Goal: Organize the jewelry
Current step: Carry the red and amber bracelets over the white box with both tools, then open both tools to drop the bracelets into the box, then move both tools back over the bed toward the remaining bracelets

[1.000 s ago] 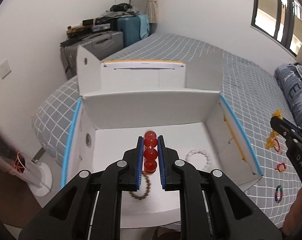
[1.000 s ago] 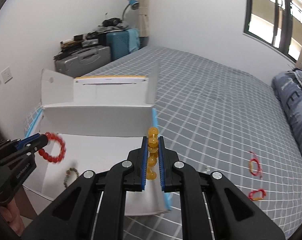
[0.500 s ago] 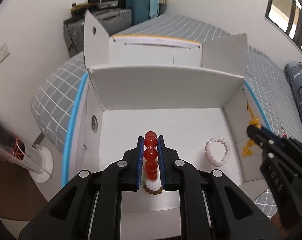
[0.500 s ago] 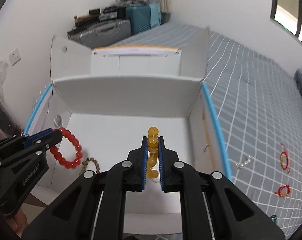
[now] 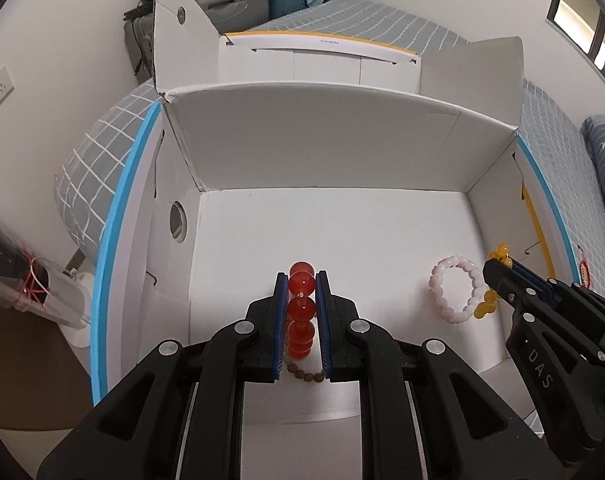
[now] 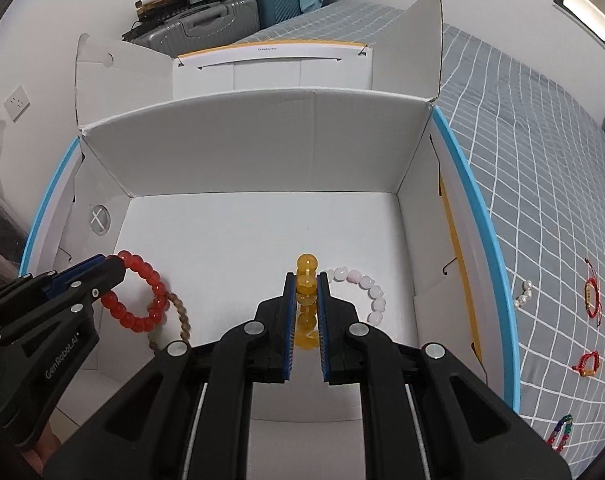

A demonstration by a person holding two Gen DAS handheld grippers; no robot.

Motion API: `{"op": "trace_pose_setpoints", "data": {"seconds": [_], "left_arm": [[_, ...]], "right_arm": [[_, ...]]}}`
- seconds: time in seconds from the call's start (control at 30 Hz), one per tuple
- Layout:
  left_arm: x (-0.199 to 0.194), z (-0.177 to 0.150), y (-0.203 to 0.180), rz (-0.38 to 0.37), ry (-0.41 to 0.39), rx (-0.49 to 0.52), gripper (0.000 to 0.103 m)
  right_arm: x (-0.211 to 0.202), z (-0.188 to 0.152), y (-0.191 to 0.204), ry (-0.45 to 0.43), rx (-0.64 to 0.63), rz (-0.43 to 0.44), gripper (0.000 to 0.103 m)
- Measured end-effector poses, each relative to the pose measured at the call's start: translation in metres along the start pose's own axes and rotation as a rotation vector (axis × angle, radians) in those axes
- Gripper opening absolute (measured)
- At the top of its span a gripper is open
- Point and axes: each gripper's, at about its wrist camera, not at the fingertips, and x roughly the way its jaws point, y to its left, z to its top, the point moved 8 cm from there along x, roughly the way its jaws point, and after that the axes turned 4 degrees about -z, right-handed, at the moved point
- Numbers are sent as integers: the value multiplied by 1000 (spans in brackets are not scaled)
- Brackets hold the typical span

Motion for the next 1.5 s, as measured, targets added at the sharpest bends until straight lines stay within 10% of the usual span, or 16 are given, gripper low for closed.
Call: {"op": "trace_pose_setpoints", "data": {"seconds": [0.2,0.43,0.63,0.93,1.5], "left_arm": [[5,1,5,8,16,-21,15],[-18,8,11,43,-61,-38,52],[-34,9,7,38,-101,-30,70],[-50,6,-13,26,-170,-10,95],[-77,2,-124,-45,-254,130,96]], "right_arm": [[6,-1,1,23,14,-2,11],[-9,4,-5,-28,35,19,62],[-33,10,-17,-87,43,-2,80],[-67,14,-56,-167,77,-43,94],[-101,-21,-166,-181,167,-131,95]]}}
